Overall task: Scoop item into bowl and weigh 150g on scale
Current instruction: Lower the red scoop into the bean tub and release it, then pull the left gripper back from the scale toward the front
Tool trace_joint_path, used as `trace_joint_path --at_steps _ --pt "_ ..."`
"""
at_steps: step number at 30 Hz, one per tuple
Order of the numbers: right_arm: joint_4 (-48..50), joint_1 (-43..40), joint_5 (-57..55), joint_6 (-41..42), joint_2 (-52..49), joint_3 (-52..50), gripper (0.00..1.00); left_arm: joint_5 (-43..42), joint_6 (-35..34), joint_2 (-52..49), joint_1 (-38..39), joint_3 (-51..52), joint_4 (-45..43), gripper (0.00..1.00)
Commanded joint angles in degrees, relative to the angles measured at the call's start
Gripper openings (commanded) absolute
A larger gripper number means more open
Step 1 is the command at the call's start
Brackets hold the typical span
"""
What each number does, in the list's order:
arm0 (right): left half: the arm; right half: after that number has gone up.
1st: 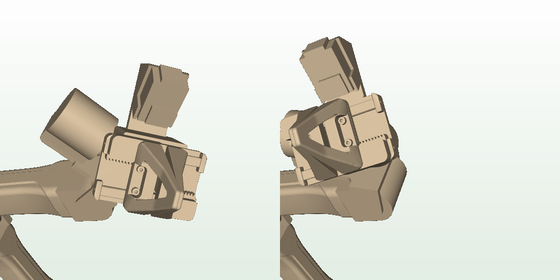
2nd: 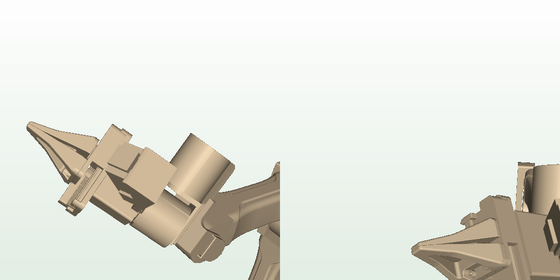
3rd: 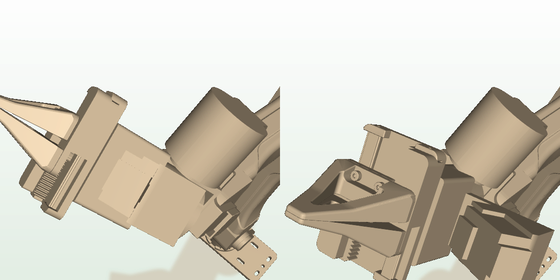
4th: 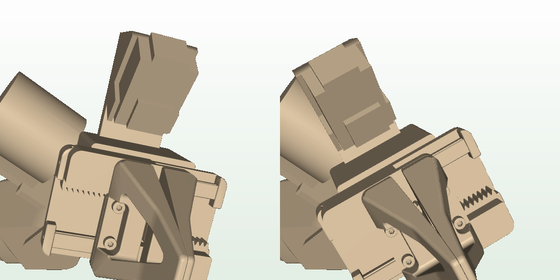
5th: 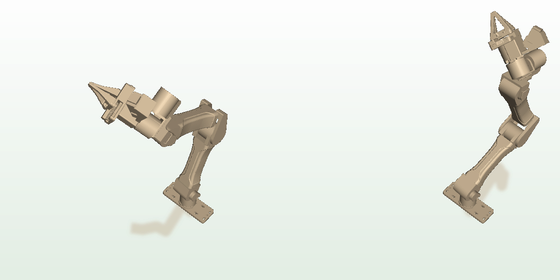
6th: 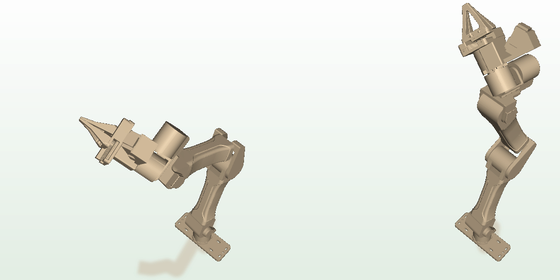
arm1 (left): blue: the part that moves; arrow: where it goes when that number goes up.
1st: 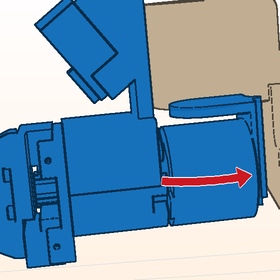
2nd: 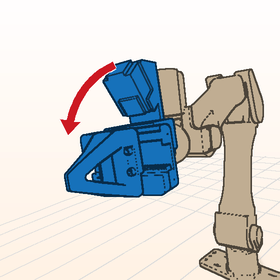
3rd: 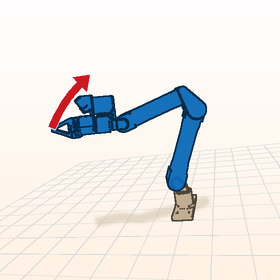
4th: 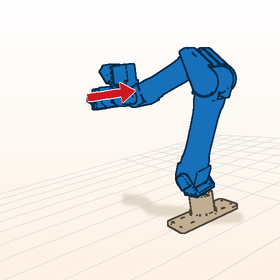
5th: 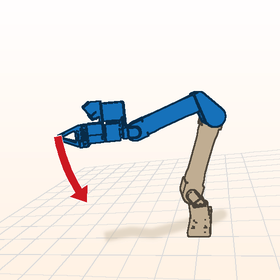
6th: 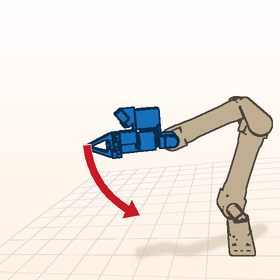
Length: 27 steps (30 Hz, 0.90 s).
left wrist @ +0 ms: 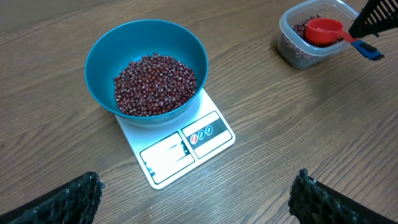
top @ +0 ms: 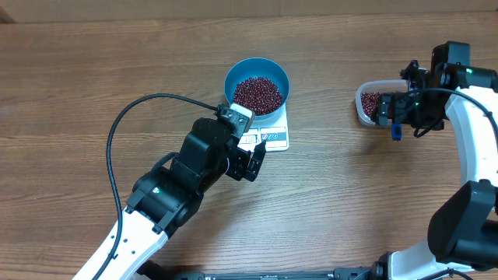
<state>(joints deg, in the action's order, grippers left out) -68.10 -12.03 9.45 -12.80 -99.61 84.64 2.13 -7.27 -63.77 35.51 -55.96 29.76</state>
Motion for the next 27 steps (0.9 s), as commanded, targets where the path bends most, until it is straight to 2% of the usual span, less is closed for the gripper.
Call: trace_joint_path --at_steps 1,27 --pt "-0.4 -0.4 2.9 -3.8 1.0 0.9 1.0 -0.6 0.9 0.1 -0.2 0.4 0.0 1.0" --pt "0.5 -0.4 2.8 -3.8 1.0 0.9 1.0 -0.7 0.9 0.1 -0.2 0.3 0.0 0.99"
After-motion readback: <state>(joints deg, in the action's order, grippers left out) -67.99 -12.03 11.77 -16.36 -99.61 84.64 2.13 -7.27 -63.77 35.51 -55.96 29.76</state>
